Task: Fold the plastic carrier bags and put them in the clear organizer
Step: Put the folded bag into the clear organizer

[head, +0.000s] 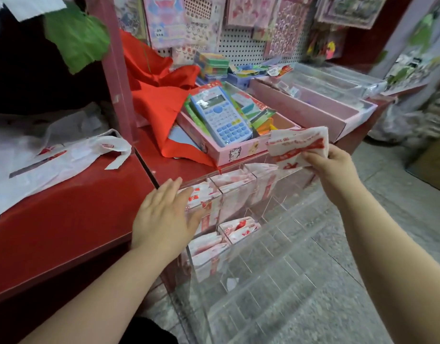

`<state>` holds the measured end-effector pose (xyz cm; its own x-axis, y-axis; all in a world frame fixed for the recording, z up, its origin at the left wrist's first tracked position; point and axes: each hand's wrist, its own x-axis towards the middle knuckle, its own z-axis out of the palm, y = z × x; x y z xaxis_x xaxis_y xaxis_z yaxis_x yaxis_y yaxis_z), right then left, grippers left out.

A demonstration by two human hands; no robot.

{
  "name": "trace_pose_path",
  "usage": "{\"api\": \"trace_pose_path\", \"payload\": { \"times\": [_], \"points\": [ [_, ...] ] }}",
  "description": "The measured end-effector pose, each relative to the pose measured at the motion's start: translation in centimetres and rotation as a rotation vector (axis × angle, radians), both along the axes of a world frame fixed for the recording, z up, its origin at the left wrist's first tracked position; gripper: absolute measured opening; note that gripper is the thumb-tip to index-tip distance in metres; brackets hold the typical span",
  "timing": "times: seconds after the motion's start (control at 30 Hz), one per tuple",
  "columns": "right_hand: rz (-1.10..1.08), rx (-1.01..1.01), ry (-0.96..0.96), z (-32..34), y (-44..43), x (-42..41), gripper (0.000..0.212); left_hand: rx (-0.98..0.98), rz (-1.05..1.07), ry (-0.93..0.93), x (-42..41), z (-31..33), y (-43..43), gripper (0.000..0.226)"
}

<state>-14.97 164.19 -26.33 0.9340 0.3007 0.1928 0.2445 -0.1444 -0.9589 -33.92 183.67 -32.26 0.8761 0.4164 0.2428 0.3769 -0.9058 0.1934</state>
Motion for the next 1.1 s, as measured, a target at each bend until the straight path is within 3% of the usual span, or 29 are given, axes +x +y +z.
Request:
{"api": "trace_pose_path", "payload": {
  "times": [0.17, 0.27, 0.43, 0.57, 0.73, 0.9, 0.97, 1.03, 1.1],
  "points": [
    [0.035, -0.027, 0.040, 0.1, 2.8, 3.2, 0.024, 0.042, -0.034, 0.032, 0.2, -0.9, 0.5, 0.053],
    [0.055, -0.134, 0.028, -0.2, 3.6, 4.0, 0.015, 0.079, -0.053, 0.063, 0.0, -0.7, 0.6, 0.064],
    [0.092, -0.206, 0.033, -0.9, 3.6, 4.6, 0.022, 0.062, -0.150, 0.022, 1.3, 0.4, 0.8, 0.053],
    [0.129, -0.268, 0.037, -1.2, 3.1, 5.2, 0.017, -0.041, -0.289, -0.038, 5.5, 2.3, -0.8, 0.061],
    [0.208, -0.384, -0.019, -1.1, 3.0, 5.5, 0.017, -0.205, -0.290, 0.089, 10.8, 2.6, -2.2, 0.064],
    [0.279, -0.684, -0.184, -0.2, 3.8, 5.6, 0.014, -0.193, -0.284, 0.060, 11.3, 1.6, -2.0, 0.070],
    [0.293, -0.940, -0.297, 0.4, 4.5, 5.6, 0.011, -0.214, -0.288, 0.033, 11.1, 1.5, -1.9, 0.069],
    [0.327, -1.171, -0.416, 1.1, 5.1, 5.5, 0.018, -0.224, -0.298, -0.004, 11.0, 1.5, -2.0, 0.068],
    [0.397, -1.221, -0.451, 1.2, 5.7, 5.1, 0.027, -0.254, -0.293, -0.030, 10.8, 1.6, -1.9, 0.067]
  ]
}}
